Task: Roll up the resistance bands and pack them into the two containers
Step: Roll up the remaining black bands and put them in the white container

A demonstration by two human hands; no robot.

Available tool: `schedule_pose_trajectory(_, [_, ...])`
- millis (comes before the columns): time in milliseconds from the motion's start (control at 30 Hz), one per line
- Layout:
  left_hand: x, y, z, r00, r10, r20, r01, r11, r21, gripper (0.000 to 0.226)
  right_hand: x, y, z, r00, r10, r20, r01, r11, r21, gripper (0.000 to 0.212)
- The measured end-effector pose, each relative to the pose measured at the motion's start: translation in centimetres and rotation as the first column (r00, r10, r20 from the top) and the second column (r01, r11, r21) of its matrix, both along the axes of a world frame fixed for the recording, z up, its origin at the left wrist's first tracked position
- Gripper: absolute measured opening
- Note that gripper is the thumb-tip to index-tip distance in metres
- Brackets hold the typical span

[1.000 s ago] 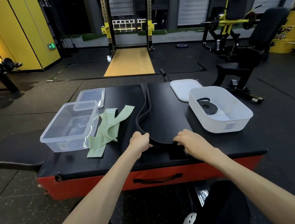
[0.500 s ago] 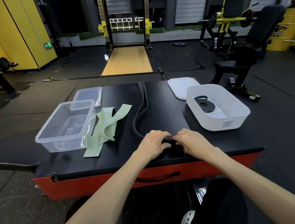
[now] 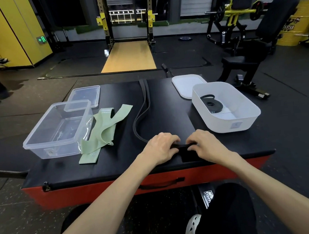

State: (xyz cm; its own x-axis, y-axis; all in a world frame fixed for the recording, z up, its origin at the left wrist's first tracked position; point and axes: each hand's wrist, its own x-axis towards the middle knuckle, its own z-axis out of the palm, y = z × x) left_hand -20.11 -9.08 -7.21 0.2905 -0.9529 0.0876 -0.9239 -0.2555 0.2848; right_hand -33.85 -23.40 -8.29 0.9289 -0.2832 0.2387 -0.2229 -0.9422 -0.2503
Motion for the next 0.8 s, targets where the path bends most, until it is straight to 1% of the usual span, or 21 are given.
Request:
schedule_pose_trajectory(67, [-0.3,-0.3,-0.3,1.000,0.004,-0.027,-0.005,0.999,-0.039,0.025,0.0,-0.1,0.0,0.999,0.015,-0.040,-0.015,1.000,-0.012,0.016])
schedule_pose_trajectory(100, [-0.3,-0.4,-0.5,0.999,0.017,-0.038,-0.019,0.998,-0.056,0.023,-0.1,-0.2,0.0,0.999,0.020,-0.039,-0.020,1.000,0.020,0.016])
schedule_pose_trajectory(167, [-0.2,-0.5,-0.6,0.999,0.031,-0.041,-0.034,0.997,-0.070,0.021,-0.5,-0.5,0.2,1.000,-0.003,-0.014,0.005,0.983,0.181,0.017])
schedule_pose_trajectory(233, [0.0,-0.5,-0.6,0.999,0.031,-0.037,-0.034,0.997,-0.071,0.020,-1.3,-1.3,-0.1,0.999,-0.049,0.023,0.038,0.933,0.359,0.020])
schedule_pose_trajectory(267, [0.0,-0.5,-0.6,0.999,0.032,-0.032,-0.034,0.997,-0.070,0.020,-1.9,-1.6,-0.3,0.997,-0.061,0.051,0.036,0.918,0.395,0.021])
schedule_pose_trajectory(333, [-0.2,-0.6,-0.5,0.999,0.040,-0.017,-0.041,0.997,-0.065,0.021,-2.8,-1.7,-0.5,0.994,-0.063,0.090,0.016,0.895,0.445,0.028])
schedule_pose_trajectory(400, [-0.3,-0.6,-0.4,0.998,0.055,-0.005,-0.055,0.996,-0.074,0.022,-3.2,-1.4,-0.5,0.995,-0.065,0.080,0.015,0.858,0.513,0.046])
schedule_pose_trajectory(433, [-0.3,-0.6,-0.4,0.998,0.060,-0.002,-0.060,0.995,-0.076,0.022,-3.1,-1.2,-0.4,0.994,-0.072,0.077,0.021,0.853,0.522,0.051])
schedule_pose_trajectory(467, [-0.3,-0.6,-0.4,0.998,0.064,-0.002,-0.064,0.995,-0.076,0.022,-2.9,-0.9,-0.4,0.994,-0.072,0.077,0.024,0.863,0.504,0.050])
schedule_pose_trajectory(533, [-0.3,-0.5,-0.4,0.998,0.065,-0.012,-0.066,0.995,-0.069,0.022,-2.4,-0.2,-0.5,0.994,-0.056,0.098,0.004,0.886,0.464,0.037])
schedule_pose_trajectory(633, [-0.3,-0.4,-0.3,0.998,0.053,-0.030,-0.055,0.996,-0.067,0.021,-2.0,0.0,-0.8,0.989,-0.055,0.139,-0.015,0.890,0.456,0.017])
schedule_pose_trajectory(700, [-0.2,-0.4,-0.3,0.998,0.044,-0.042,-0.047,0.997,-0.065,0.020,-1.7,-0.1,-0.8,0.989,-0.071,0.128,0.008,0.898,0.440,0.014])
schedule_pose_trajectory(800, [-0.1,-0.3,-0.4,0.997,0.032,-0.072,-0.037,0.997,-0.073,0.021,-0.6,-0.4,-0.4,0.994,-0.062,0.092,0.025,0.934,0.356,0.014])
